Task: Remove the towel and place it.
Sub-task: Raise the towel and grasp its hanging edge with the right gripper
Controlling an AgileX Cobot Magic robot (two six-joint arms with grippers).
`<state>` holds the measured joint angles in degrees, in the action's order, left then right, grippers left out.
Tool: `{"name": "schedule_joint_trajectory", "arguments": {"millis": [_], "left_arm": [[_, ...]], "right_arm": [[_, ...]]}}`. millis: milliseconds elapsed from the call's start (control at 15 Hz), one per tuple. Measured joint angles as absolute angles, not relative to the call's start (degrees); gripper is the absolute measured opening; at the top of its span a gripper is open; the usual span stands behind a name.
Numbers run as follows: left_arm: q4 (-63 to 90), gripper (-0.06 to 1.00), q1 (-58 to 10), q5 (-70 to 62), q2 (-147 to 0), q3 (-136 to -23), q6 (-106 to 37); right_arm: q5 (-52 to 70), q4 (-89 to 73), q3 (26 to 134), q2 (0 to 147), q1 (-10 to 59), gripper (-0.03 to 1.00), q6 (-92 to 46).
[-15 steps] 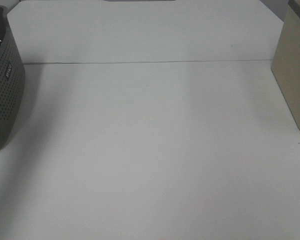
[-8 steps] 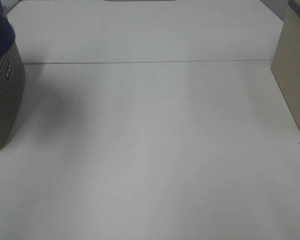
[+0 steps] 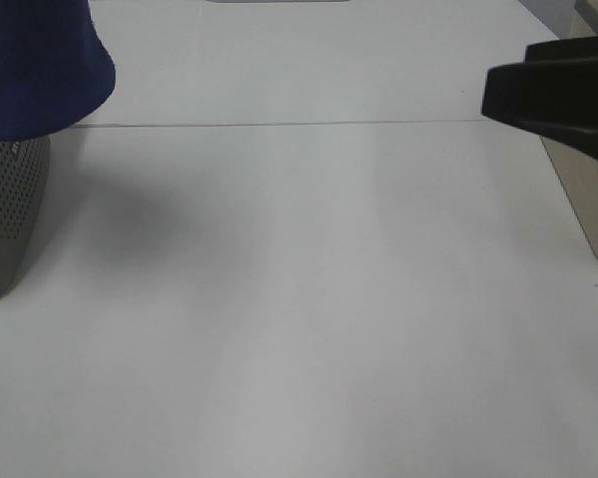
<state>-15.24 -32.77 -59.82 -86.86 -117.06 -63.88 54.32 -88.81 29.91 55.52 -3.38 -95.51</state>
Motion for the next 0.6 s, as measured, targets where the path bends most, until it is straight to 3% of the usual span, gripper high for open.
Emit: {"name": "schedule_joint_trajectory", "arguments": {"millis": [67, 267, 600], "left_arm": [[-13.9, 0.00, -35.9, -59.8, -87.1, -117.1, -65.6], [-13.8, 0.00, -37.9, -59.8, -88.1, -117.1, -66.1], [-13.6, 0.00, -39.6, -59.8, -88.3, -117.1, -66.2]], "right_arm": [[61.3, -97.3, 30.4, 65.4, -3.4, 0.74, -107.9], [66.6, -98.8, 35.1, 76.5, -2.2, 0.74, -113.6], [65.5, -99.6, 51.9, 94.1, 10.9, 0.74, -115.1]]}}
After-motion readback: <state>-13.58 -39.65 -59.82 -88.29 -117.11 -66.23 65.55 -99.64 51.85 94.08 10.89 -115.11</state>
